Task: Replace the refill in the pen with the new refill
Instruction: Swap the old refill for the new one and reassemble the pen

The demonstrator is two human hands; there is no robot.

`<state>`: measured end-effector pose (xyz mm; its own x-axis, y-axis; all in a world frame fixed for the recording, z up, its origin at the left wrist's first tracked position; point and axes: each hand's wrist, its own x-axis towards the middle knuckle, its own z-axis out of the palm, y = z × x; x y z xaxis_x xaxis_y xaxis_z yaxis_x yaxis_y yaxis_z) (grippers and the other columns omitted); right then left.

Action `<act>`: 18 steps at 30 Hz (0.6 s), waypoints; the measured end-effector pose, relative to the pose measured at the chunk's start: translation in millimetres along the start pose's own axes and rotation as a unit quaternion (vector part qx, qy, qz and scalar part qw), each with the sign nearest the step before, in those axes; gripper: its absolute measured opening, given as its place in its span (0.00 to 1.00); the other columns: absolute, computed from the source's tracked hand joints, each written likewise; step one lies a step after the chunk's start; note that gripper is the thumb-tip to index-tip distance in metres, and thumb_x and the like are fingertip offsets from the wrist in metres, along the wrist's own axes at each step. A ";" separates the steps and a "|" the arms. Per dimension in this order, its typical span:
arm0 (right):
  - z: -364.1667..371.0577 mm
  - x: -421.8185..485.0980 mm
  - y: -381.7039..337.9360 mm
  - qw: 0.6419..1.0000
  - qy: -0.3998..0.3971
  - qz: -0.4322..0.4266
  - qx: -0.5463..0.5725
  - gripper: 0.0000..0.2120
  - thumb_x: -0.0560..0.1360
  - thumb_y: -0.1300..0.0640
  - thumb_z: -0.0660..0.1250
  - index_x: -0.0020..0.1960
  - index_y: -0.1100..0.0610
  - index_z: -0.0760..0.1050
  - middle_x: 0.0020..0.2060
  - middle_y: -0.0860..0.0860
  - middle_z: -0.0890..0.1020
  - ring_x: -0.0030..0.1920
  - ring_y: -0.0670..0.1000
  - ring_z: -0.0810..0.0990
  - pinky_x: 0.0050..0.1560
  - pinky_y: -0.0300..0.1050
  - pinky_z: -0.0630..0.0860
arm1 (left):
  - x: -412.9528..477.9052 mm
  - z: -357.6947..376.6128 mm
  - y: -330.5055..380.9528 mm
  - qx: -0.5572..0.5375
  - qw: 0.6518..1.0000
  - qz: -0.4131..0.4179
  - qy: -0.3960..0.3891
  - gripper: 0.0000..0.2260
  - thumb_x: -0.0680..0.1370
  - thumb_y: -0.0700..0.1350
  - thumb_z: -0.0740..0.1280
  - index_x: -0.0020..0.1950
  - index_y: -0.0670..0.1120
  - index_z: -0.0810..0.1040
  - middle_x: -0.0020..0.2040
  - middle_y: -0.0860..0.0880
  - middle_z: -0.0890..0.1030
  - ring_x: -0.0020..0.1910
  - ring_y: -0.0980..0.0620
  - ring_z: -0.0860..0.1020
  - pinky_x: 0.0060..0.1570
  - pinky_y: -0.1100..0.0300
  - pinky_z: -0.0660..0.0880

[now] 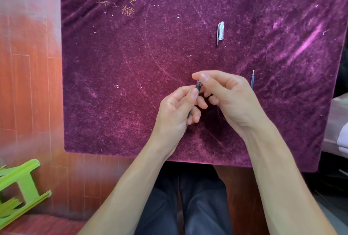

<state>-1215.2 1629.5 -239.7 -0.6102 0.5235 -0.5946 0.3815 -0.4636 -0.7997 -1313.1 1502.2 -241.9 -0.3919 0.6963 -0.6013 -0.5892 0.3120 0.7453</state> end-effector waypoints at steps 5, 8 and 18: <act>4.6 3.2 0.2 1.000 0.029 -0.009 0.000 0.05 0.81 0.51 0.74 0.49 0.51 0.87 0.37 0.41 0.86 0.37 0.35 0.81 0.40 0.28 0.76 | 0.4 0.2 0.0 0.004 1.000 -0.004 0.004 0.11 0.86 0.47 0.62 0.57 0.46 0.83 0.40 0.50 0.81 0.29 0.57 0.73 0.34 0.63 0.70; 3.9 2.5 0.8 1.000 0.008 0.004 0.004 0.09 0.83 0.47 0.69 0.54 0.46 0.89 0.37 0.41 0.83 0.39 0.39 0.78 0.43 0.35 0.75 | 2.3 1.0 1.4 0.003 1.000 -0.003 0.005 0.10 0.86 0.46 0.62 0.56 0.46 0.83 0.40 0.50 0.81 0.29 0.57 0.73 0.33 0.63 0.69; 3.4 3.2 3.8 0.999 0.048 -0.025 -0.005 0.07 0.83 0.54 0.71 0.51 0.50 0.88 0.37 0.43 0.84 0.37 0.36 0.79 0.42 0.29 0.75 | 4.9 2.4 -0.6 0.010 1.000 0.000 0.003 0.10 0.86 0.46 0.62 0.55 0.45 0.82 0.41 0.50 0.82 0.28 0.58 0.72 0.35 0.62 0.68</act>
<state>-1218.0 1627.0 -244.3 -0.5590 0.6121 -0.5594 0.3604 -0.4282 -0.8287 -1312.9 1506.9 -244.6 -0.3961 0.6925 -0.6029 -0.5751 0.3247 0.7508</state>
